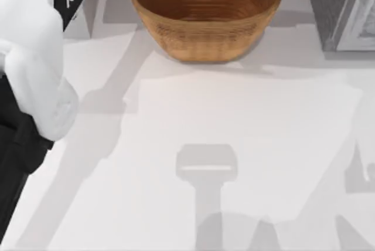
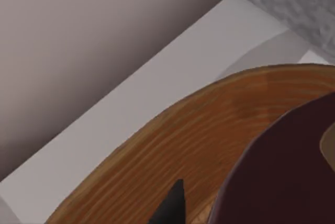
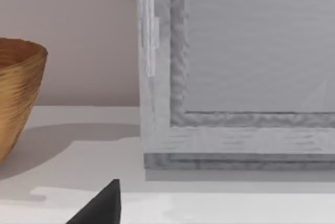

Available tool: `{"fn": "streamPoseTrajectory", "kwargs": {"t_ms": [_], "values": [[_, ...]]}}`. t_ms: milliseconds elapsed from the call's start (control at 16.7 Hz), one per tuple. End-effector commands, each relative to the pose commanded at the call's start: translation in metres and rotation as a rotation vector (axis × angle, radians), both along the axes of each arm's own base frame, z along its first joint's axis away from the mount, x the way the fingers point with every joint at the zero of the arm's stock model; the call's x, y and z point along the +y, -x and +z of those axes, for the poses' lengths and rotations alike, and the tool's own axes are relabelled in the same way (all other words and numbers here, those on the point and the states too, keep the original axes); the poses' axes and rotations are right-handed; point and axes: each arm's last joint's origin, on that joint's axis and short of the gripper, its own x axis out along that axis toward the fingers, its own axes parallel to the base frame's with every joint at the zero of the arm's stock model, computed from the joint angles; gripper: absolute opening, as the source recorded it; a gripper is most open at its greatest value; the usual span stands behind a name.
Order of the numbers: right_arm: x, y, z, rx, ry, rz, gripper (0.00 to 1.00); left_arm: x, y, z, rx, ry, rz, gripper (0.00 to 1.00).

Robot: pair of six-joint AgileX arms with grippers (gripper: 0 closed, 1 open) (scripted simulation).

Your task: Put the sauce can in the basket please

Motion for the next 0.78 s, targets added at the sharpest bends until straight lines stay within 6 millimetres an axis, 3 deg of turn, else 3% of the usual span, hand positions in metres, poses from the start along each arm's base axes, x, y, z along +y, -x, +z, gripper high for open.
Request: {"fn": "streamPoseTrajectory", "kwargs": {"t_ms": [180,780], "values": [[0.0000,0.0000,0.0000,0.000,0.000,0.000,1.00,0.0000,0.0000,0.0000,0.000,0.000,0.000,0.00],[0.0000,0.0000,0.0000,0.000,0.000,0.000,1.00,0.0000,0.0000,0.0000,0.000,0.000,0.000,0.75]]}}
